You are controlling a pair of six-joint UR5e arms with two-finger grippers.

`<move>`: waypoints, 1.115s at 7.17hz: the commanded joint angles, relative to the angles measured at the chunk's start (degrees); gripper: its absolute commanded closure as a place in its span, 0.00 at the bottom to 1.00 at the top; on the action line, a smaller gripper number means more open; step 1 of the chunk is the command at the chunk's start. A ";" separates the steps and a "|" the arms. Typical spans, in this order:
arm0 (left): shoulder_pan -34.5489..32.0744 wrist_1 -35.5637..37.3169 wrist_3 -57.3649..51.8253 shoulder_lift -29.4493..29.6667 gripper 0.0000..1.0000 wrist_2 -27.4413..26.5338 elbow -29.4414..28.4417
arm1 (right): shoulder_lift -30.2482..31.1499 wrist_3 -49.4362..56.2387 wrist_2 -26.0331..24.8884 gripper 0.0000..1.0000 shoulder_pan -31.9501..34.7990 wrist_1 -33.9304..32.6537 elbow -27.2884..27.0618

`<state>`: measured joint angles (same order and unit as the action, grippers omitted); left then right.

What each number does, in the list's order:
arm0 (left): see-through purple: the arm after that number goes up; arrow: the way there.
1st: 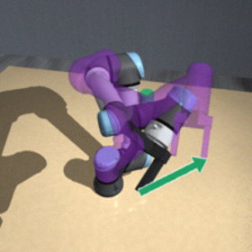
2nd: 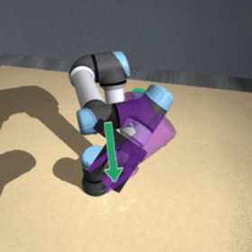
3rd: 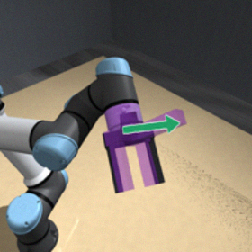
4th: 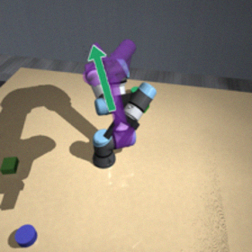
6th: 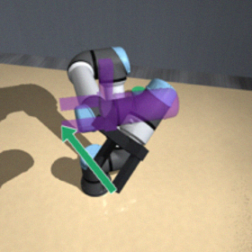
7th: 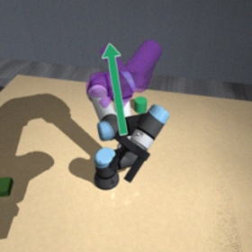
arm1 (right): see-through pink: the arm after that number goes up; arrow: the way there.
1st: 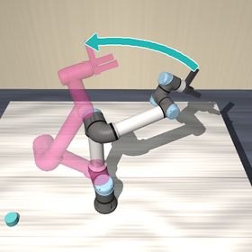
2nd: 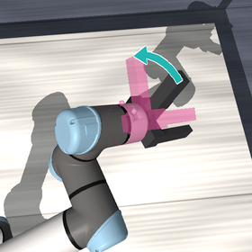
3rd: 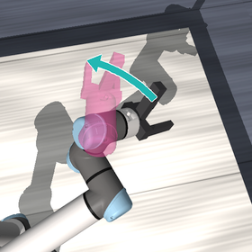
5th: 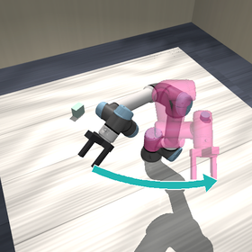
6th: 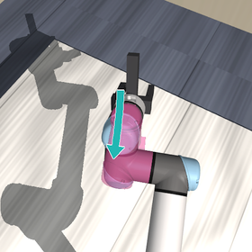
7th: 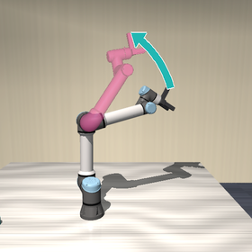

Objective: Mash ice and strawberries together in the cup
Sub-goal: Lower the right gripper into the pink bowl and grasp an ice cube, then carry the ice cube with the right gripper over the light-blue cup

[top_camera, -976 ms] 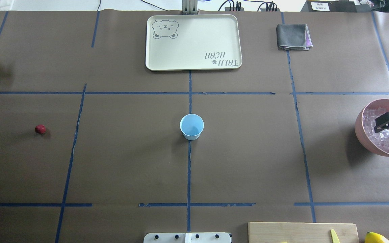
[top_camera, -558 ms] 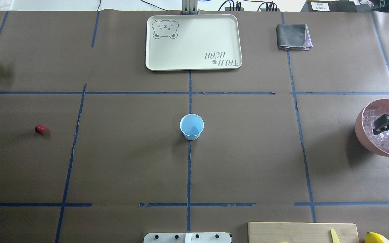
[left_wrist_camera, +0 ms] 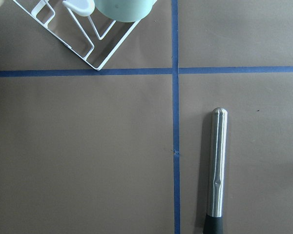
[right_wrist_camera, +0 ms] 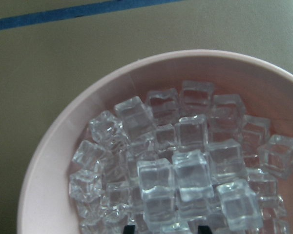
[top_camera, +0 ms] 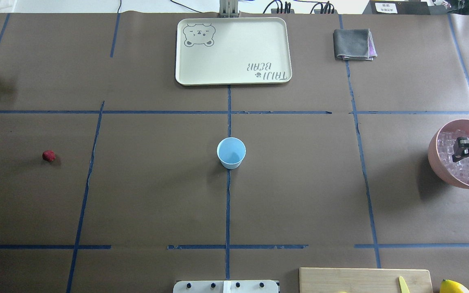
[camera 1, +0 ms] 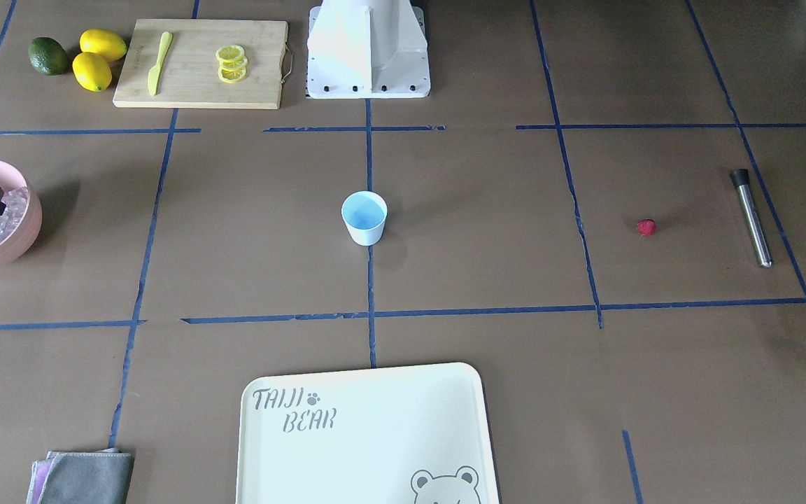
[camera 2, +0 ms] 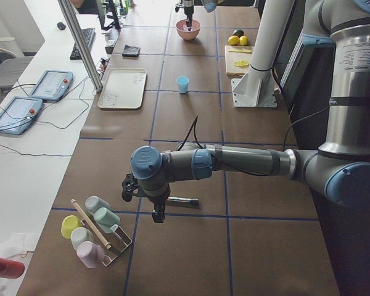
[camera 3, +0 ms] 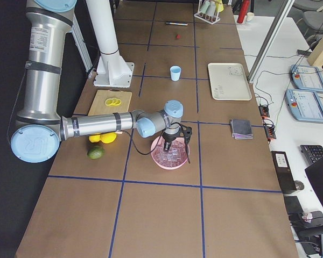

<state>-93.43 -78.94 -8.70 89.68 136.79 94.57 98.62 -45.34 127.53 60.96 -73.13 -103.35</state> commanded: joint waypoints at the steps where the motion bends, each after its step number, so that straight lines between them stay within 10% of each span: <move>1: 0.00 0.01 0.09 0.14 0.00 -0.03 0.00 | 0.42 0.16 -0.08 1.00 1.26 -0.17 -1.84; 5: -0.26 0.01 0.26 -0.04 0.00 0.14 1.15 | 0.35 0.08 -0.61 1.00 3.56 -6.39 -12.11; 8: -0.26 0.01 0.35 -0.30 0.00 0.23 1.15 | -29.93 -3.85 -6.73 1.00 -5.44 -35.71 -12.67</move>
<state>-93.65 -78.86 -8.36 89.53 137.02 95.70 83.55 -46.59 124.18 61.06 -93.84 -116.30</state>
